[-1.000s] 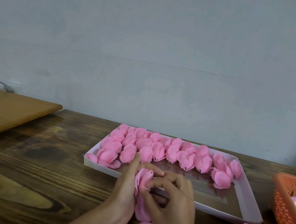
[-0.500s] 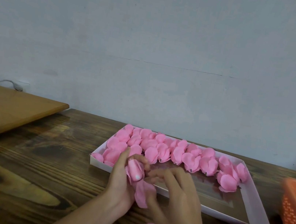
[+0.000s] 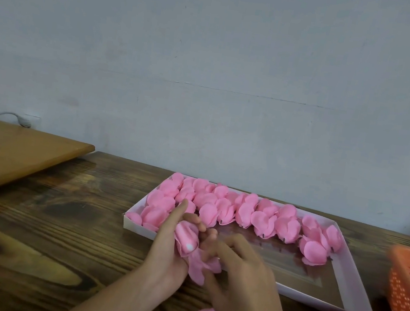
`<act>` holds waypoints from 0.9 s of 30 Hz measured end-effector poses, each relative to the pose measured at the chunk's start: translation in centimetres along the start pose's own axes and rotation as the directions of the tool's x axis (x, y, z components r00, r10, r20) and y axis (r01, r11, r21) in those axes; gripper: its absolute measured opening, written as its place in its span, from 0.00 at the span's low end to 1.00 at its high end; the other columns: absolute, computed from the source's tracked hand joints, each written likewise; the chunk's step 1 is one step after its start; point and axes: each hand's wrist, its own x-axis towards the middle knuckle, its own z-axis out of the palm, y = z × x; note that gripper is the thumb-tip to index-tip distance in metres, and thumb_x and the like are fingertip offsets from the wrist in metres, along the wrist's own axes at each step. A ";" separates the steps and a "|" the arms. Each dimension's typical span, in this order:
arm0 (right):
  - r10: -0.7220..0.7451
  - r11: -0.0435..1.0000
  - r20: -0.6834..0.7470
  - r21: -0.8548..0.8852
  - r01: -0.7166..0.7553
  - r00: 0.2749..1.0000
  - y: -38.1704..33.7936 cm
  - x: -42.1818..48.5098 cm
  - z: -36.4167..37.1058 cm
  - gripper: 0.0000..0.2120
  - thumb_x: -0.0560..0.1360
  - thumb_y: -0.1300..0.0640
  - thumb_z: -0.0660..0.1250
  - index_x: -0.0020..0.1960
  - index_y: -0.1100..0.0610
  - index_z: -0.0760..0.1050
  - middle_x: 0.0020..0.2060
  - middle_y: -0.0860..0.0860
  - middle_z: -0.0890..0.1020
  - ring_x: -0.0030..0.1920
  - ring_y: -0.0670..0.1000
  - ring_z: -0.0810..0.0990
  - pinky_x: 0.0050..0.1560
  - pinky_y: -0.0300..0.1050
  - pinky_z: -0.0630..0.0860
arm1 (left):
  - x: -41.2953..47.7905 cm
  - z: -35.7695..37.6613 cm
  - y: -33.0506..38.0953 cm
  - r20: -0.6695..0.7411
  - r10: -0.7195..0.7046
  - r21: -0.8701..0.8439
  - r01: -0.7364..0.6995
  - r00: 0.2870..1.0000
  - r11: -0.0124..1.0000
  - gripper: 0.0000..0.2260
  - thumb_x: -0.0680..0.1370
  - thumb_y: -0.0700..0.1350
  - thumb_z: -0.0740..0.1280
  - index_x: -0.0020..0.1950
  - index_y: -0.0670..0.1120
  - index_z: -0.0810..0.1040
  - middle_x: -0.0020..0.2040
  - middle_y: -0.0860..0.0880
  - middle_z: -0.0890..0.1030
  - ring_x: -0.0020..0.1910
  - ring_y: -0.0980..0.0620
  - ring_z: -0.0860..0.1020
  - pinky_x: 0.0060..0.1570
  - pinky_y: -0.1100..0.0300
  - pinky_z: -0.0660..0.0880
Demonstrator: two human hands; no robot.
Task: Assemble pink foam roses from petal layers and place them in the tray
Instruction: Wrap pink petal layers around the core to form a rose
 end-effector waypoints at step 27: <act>-0.354 0.869 -0.121 -0.408 0.279 0.927 -0.4 0.2 0.1 0.06 0.65 0.61 0.77 0.39 0.53 0.82 0.46 0.53 0.82 0.42 0.58 0.80 0.37 0.50 0.73 | -0.5 0.6 0.1 0.009 -0.093 -0.078 0.094 0.996 0.993 0.21 0.78 0.55 0.71 0.32 0.45 0.70 0.33 0.47 0.68 0.27 0.49 0.74 0.27 0.58 0.79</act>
